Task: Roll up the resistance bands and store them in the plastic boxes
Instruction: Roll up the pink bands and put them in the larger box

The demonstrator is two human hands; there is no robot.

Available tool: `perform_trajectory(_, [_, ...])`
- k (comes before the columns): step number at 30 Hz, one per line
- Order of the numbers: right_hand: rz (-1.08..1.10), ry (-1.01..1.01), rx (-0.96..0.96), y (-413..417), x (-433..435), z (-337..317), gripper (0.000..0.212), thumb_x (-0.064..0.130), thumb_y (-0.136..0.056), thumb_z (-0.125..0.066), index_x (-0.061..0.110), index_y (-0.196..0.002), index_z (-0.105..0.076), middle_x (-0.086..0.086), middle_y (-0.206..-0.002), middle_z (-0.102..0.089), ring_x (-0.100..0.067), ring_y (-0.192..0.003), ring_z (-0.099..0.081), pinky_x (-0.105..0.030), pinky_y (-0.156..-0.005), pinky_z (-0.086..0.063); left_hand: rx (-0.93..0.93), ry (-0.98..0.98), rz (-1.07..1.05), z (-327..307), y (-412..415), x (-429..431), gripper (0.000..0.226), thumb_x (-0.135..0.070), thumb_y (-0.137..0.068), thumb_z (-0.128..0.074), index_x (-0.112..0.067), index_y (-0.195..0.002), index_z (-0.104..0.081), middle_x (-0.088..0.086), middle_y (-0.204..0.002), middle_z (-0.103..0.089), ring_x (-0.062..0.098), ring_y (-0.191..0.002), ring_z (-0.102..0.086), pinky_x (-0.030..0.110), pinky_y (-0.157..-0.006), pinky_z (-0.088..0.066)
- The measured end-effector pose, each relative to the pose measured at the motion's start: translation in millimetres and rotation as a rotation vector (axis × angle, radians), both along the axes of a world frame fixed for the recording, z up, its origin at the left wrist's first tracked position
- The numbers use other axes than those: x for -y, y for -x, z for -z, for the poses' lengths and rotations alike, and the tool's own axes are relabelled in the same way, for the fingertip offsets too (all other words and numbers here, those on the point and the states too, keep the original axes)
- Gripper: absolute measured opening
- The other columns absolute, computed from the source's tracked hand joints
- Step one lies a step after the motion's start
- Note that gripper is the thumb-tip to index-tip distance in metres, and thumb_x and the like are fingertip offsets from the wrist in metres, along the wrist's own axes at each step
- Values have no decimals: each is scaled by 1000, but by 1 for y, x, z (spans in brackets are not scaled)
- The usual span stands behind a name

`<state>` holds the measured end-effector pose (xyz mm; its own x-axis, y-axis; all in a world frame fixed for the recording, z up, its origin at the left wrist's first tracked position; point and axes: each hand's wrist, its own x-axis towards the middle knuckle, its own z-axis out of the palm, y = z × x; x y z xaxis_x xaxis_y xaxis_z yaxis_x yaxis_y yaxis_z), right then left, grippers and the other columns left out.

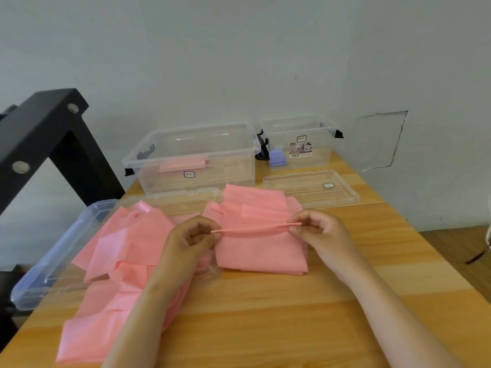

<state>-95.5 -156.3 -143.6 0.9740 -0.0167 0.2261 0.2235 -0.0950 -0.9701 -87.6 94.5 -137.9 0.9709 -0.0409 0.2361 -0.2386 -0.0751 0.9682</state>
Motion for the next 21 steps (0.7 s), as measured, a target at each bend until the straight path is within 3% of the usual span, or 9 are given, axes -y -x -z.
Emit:
perform_trajectory(3, [-46, -34, -31, 1, 0, -2, 9, 7, -89, -63, 16, -87, -66, 1, -73, -67, -5, -69, -60, -14, -62, -43, -28, 39, 49, 0, 1, -2, 11, -2, -89, -60, -12, -86, -64, 20, -69, -53, 24, -59, -40, 25, -48, -33])
perform_trajectory(7, [-86, -147, -76, 1, 2, -3, 22, -3, -88, -57, 15, -82, -68, 4, -65, -59, -7, -63, -54, -16, -57, -40, -8, 121, 31, -4, 6, -1, 21, 9, -87, -54, -5, -86, -70, 10, -78, -64, 17, -69, -57, 21, -57, -47])
perform_trajectory(10, [-131, -193, -98, 1, 2, -4, 16, 6, -85, -60, 16, -79, -71, 1, -73, -61, -12, -72, -56, -22, -63, -43, -24, 150, 39, -5, 5, -1, 28, 12, -90, -44, 3, -85, -70, 4, -78, -68, 11, -71, -62, 18, -64, -51])
perform_trajectory(12, [-116, -162, -85, 2, 2, -4, 6, 11, -82, -71, 16, -79, -69, 2, -74, -65, -9, -72, -59, -20, -64, -43, 13, 101, 20, -5, 4, -1, 20, 7, -90, -52, 3, -85, -71, 3, -79, -70, 9, -73, -62, 17, -66, -51])
perform_trajectory(15, [-73, -83, -94, 2, 1, -3, 10, 7, -83, -70, 16, -87, -67, -3, -75, -68, -9, -71, -63, -21, -67, -45, 44, 44, 1, -2, 3, 0, 15, 7, -80, -67, -2, -90, -71, 0, -76, -69, 7, -71, -60, 15, -63, -49])
perform_trajectory(18, [-56, -33, -98, 1, 1, -1, 12, 10, -84, -70, 17, -92, -70, -10, -86, -73, -12, -77, -67, -22, -71, -48, 5, 78, -5, -1, 1, 0, 24, 10, -77, -69, -5, -96, -70, 1, -73, -64, 7, -68, -58, 14, -60, -48])
perform_trajectory(21, [-54, -4, -78, 1, -1, 0, 10, 8, -84, -70, 18, -87, -70, -6, -83, -72, -9, -76, -65, -16, -68, -47, 9, 33, 4, -1, 1, 0, 11, 5, -83, -64, -4, -87, -67, 2, -67, -60, 10, -61, -50, 15, -51, -40])
